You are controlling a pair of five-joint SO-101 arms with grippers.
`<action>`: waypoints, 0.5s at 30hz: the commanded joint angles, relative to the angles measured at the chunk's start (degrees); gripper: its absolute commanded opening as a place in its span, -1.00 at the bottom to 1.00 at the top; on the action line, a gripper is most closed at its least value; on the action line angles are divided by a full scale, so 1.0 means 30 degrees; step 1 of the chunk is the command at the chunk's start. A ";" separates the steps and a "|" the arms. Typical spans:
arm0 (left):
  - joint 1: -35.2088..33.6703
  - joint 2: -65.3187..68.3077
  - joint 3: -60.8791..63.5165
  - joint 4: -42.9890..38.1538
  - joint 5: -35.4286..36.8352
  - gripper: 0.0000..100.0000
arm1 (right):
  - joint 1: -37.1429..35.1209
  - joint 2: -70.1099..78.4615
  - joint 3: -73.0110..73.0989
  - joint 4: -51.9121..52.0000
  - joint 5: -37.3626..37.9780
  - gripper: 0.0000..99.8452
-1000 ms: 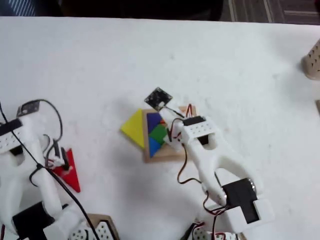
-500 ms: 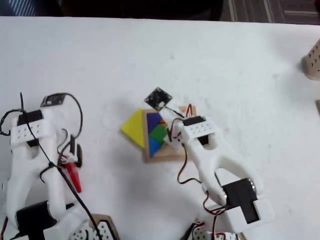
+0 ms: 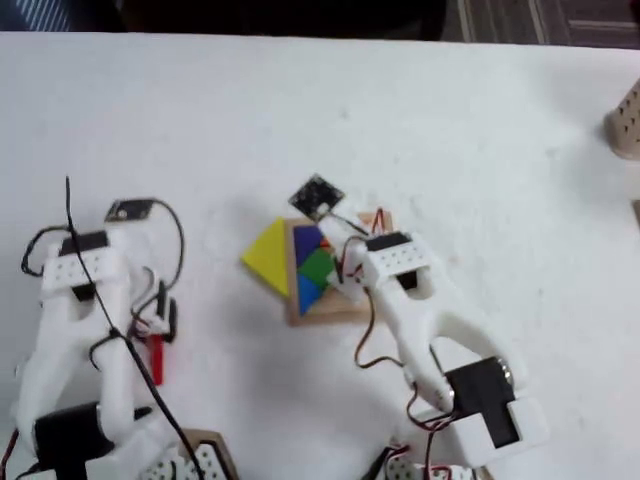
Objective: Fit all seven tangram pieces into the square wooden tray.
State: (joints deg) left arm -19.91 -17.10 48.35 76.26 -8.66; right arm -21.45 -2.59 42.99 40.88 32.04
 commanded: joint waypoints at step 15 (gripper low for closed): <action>0.0366 -0.0220 -0.1260 -0.2139 0.0293 -0.96 | 0.0747 -0.0190 -0.0381 0.0366 0.0147 -0.96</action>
State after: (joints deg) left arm -19.91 -17.10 49.41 70.99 -8.66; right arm -21.19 -2.59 42.99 40.88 32.04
